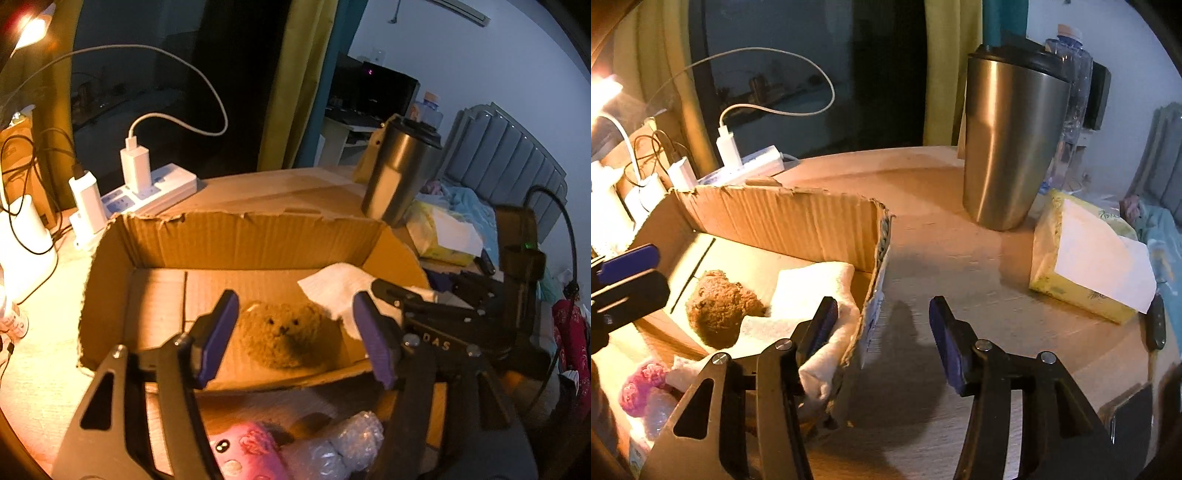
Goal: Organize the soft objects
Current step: 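Withdraw both open grippers from the box back over the desk items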
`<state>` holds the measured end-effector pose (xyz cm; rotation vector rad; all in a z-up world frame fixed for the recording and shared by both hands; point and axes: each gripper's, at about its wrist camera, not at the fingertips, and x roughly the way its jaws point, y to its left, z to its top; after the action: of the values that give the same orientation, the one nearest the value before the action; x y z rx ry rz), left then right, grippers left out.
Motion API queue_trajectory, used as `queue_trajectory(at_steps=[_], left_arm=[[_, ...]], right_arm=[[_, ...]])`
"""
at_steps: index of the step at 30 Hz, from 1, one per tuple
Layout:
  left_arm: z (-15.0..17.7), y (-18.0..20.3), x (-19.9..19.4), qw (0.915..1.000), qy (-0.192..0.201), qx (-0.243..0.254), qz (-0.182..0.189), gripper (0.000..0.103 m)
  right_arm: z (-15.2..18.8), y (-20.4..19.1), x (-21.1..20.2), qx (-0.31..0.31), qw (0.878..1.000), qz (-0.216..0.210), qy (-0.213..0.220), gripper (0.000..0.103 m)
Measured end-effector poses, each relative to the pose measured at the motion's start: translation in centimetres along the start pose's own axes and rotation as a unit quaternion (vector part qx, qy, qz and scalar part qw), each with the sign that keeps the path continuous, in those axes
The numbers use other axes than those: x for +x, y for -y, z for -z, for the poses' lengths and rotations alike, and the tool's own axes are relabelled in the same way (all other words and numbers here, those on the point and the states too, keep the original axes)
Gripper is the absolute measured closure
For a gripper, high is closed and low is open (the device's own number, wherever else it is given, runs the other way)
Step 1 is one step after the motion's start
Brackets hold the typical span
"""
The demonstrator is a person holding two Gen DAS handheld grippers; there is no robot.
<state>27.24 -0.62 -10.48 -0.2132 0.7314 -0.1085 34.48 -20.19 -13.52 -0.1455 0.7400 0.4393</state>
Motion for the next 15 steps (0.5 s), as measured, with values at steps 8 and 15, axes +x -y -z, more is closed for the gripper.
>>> queue_trajectory(at_steps=[8, 15], left_arm=[[0.3, -0.4, -1.1, 1.0, 0.005, 0.0, -0.005, 0.037], [0.6, -0.6, -3.0, 0.9999, 0.016, 0.0, -0.007, 0.037]], right_arm=[[-0.5, -0.4, -2.3, 0.001, 1.0, 0.003, 0.031, 0.049], [-0.9, -1.4, -5.7, -0.001, 0.998, 0.005, 0.062, 0.049]])
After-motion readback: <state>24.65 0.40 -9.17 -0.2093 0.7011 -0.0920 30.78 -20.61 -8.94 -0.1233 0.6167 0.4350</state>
